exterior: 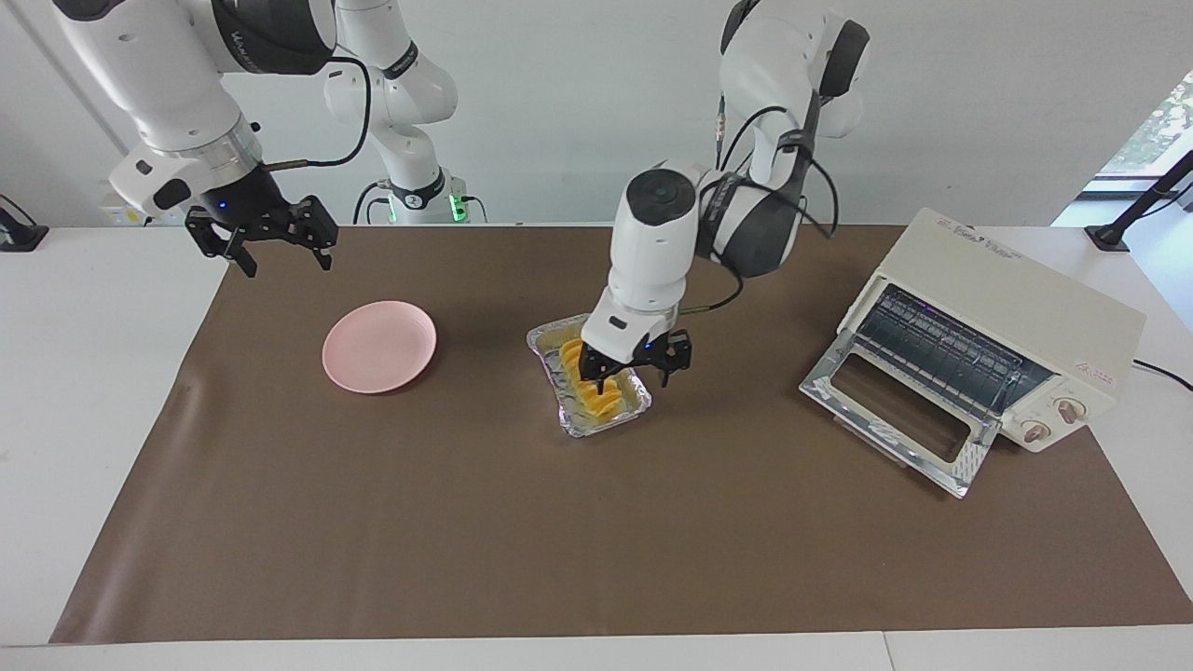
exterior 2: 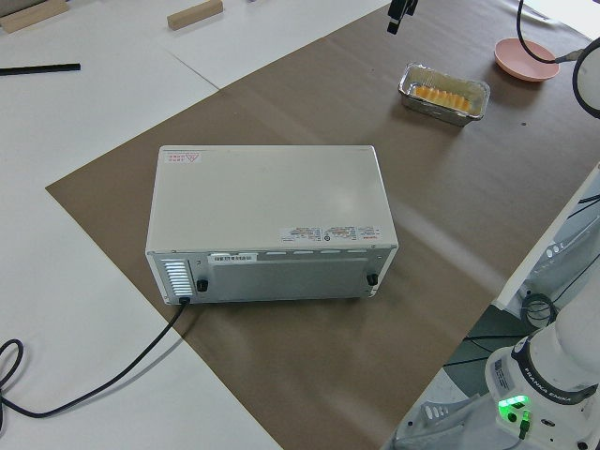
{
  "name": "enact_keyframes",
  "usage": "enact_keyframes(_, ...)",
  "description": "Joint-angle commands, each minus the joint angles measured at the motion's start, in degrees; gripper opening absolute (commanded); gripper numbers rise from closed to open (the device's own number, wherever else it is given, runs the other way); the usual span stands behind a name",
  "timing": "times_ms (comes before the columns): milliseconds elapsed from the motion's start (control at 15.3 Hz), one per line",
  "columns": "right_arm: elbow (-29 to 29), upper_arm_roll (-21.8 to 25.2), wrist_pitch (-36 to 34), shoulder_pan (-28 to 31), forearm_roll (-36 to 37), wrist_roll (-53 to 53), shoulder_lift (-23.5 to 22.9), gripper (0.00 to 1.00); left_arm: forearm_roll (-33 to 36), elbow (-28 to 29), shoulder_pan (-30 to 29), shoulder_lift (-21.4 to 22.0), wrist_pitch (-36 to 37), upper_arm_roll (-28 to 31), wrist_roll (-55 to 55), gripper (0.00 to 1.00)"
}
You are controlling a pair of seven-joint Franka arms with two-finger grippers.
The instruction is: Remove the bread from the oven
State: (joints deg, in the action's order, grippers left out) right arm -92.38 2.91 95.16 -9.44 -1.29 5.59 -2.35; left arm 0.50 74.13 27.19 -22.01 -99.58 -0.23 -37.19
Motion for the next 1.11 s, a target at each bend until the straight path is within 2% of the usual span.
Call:
enact_keyframes(0,0.0,0.1,3.4,-5.2,-1.6,-0.9,-4.0,1.0,-1.1,3.9,-4.2,2.9,0.3,-0.2,5.2,1.0)
enact_keyframes(196,0.9,0.0,8.3,-6.8,-5.2,-1.0,-8.6,1.0,-1.1,3.9,-9.9,4.8,2.6,-0.2,13.4,1.0)
enact_keyframes(457,1.1,-0.4,15.4,-12.7,-5.1,-3.6,-13.9,1.0,-1.1,4.4,-16.2,7.3,7.0,-0.2,23.0,1.0)
enact_keyframes(652,1.1,-0.3,17.1,-15.6,-4.9,-7.9,-17.9,1.0,-1.2,9.2,-20.0,13.2,9.1,-0.4,31.9,1.0)
enact_keyframes(717,0.9,-0.3,19.6,-16.2,-4.6,-11.2,-19.7,1.0,-1.2,9.7,-22.5,15.1,13.5,-1.3,34.4,1.0)
enact_keyframes(848,-0.3,-0.3,21.4,-16.7,-4.6,-13.1,-20.9,1.0,-1.3,9.8,-26.0,15.9,16.3,-4.8,36.0,1.0)
enact_keyframes(1043,-3.1,-0.3,22.0,-16.8,-4.4,-14.2,-20.4,1.0,-1.3,10.2,-26.1,16.8,16.4,-5.3,37.0,1.0)
